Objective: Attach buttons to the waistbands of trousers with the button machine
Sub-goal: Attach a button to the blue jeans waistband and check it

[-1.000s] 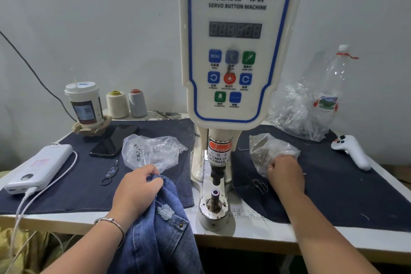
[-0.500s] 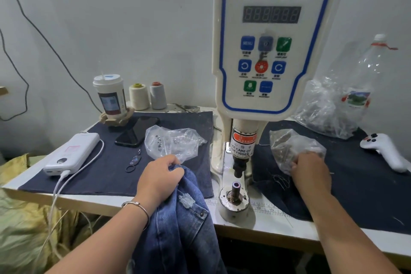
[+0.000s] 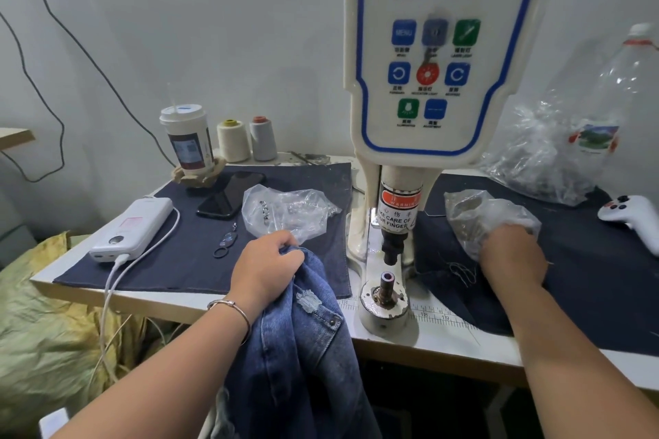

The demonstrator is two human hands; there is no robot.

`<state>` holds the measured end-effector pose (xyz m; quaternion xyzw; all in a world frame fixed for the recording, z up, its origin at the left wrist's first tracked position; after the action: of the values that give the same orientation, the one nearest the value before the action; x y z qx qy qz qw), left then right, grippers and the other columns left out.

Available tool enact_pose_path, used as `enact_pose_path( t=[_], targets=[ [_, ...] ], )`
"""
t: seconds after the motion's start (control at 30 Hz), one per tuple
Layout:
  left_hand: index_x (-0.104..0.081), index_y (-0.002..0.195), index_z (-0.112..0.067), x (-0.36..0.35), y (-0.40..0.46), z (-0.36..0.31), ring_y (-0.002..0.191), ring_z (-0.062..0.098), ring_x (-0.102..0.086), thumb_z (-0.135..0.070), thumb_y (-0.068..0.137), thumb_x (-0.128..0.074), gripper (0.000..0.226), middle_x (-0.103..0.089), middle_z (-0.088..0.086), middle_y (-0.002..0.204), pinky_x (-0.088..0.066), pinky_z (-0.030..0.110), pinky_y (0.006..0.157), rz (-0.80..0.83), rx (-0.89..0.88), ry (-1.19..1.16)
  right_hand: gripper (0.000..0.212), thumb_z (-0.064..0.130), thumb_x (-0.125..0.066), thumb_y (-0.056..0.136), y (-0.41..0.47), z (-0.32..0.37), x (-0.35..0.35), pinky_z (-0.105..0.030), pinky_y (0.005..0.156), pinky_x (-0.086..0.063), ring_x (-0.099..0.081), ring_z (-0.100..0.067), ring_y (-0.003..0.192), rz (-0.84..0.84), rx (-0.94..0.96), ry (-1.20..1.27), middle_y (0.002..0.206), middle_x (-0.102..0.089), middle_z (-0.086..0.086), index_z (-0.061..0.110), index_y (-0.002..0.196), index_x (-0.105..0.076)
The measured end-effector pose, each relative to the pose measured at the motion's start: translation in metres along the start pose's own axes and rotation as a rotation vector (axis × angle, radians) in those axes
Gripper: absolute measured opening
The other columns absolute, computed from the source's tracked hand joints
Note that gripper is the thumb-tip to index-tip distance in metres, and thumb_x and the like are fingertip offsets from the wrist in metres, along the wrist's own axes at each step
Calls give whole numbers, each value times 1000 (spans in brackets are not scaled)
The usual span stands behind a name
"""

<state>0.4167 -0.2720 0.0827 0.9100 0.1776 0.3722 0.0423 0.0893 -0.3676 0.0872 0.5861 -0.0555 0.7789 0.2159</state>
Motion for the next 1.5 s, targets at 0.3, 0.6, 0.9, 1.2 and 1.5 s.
enact_pose_path(
  t=[0.3,0.6,0.9,1.2,1.5],
  targets=[
    [-54,64,-23,0,0,1,68,19,-53,-30,72,-49,12,-57,-4,61,-40,31,62,0,4,24,22,6,-50,94,-1,-8,-4,-38,73,-49,-62,-38,96,-24,98,26,107,-62,-21,2,107,-66],
    [-58,66,-21,-1,2,1,69,20,-56,-34,64,-44,19,-58,-4,61,-45,34,66,-2,22,19,20,1,-49,93,-13,1,10,-41,75,-50,-60,-38,98,-117,64,-30,107,-62,-21,-2,102,-66],
    [-56,62,-22,-1,3,2,70,21,-57,-33,64,-44,17,-58,-5,61,-46,36,66,3,3,-1,26,15,-63,91,-96,12,76,-29,64,-37,-52,-12,62,-10,124,753,70,-64,0,15,65,-61],
    [-58,63,-24,-2,2,2,69,19,-56,-34,62,-44,17,-59,-4,61,-42,33,62,0,16,-17,23,7,-57,93,-164,54,54,-13,28,-19,-28,-5,26,899,-566,1651,44,-47,1,9,71,-52],
    [-58,65,-21,-2,2,2,68,19,-55,-36,62,-43,21,-59,-4,60,-39,30,59,4,17,-14,23,5,-47,95,-164,63,62,-10,26,-16,-32,-6,24,974,-734,1817,41,-47,1,8,73,-49]
  ],
)
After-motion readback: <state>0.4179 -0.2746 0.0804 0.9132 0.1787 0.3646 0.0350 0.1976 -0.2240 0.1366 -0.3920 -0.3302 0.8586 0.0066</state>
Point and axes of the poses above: each hand's wrist, its own y-axis towards the middle knuckle, its own x-axis out of the back of the hand, z = x × y, the point moved 1 cm from there along y, towards the middle knuckle
